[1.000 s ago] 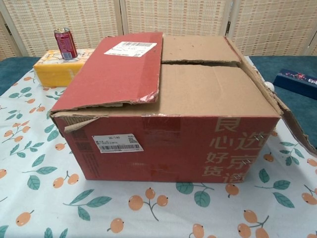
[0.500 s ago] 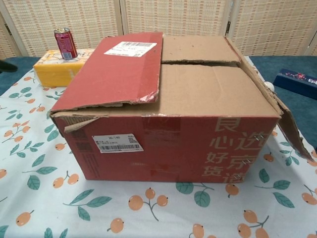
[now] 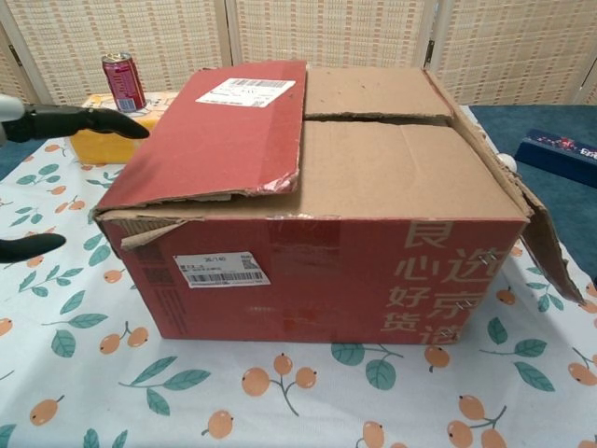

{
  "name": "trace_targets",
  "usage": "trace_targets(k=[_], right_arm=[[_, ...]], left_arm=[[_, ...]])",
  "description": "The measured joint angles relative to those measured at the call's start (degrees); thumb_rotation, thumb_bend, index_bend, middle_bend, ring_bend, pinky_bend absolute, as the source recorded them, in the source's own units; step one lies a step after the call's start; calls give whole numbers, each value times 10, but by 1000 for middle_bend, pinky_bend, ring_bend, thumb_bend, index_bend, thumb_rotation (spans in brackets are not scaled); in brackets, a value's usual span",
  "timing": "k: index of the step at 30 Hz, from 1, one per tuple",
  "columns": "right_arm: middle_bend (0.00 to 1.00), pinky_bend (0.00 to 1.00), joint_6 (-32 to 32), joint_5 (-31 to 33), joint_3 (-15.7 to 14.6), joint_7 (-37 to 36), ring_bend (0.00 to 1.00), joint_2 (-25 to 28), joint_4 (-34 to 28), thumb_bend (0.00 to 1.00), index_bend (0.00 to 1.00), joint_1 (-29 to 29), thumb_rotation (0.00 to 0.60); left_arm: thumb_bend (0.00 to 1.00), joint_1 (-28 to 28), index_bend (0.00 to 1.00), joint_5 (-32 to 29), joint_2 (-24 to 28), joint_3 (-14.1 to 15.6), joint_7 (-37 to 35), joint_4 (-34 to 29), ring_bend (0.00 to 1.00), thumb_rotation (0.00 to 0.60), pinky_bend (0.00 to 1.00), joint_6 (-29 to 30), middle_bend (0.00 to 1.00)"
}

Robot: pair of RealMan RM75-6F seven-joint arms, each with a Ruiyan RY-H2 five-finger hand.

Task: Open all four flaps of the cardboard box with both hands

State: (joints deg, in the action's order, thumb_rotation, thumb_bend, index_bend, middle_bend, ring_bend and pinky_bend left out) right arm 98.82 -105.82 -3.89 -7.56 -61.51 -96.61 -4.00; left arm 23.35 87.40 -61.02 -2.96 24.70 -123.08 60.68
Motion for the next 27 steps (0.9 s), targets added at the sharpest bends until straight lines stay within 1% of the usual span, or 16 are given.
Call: trace_targets(k=[8, 12, 14, 20, 27], right_arm=[[0, 0, -12, 12, 7, -32, 0, 10, 12, 373, 0, -6, 600], [0, 0, -6, 16, 12, -37, 0, 12, 15, 374, 0, -3, 600], [0, 0, 3, 16, 15, -37, 0, 12, 18, 373, 0, 0, 600], [0, 0, 14, 27, 19, -45, 0, 18, 26, 374, 0, 12, 600], [0, 0, 14, 31, 20, -61, 0, 19, 38, 374, 0, 16, 600]], left_arm=[[424, 44, 32, -74, -47, -25, 110, -36, 49, 600, 13, -18, 93], [424, 63, 49, -95, -63, -29, 155, -47, 54, 600, 31, -22, 91], [424, 74, 43, -107, -70, -29, 177, -51, 59, 600, 41, -24, 90], [427, 109, 30, -152, -99, -37, 206, -48, 59, 600, 42, -30, 90], [513, 152, 26, -202, -122, -51, 233, -45, 59, 600, 42, -36, 89]])
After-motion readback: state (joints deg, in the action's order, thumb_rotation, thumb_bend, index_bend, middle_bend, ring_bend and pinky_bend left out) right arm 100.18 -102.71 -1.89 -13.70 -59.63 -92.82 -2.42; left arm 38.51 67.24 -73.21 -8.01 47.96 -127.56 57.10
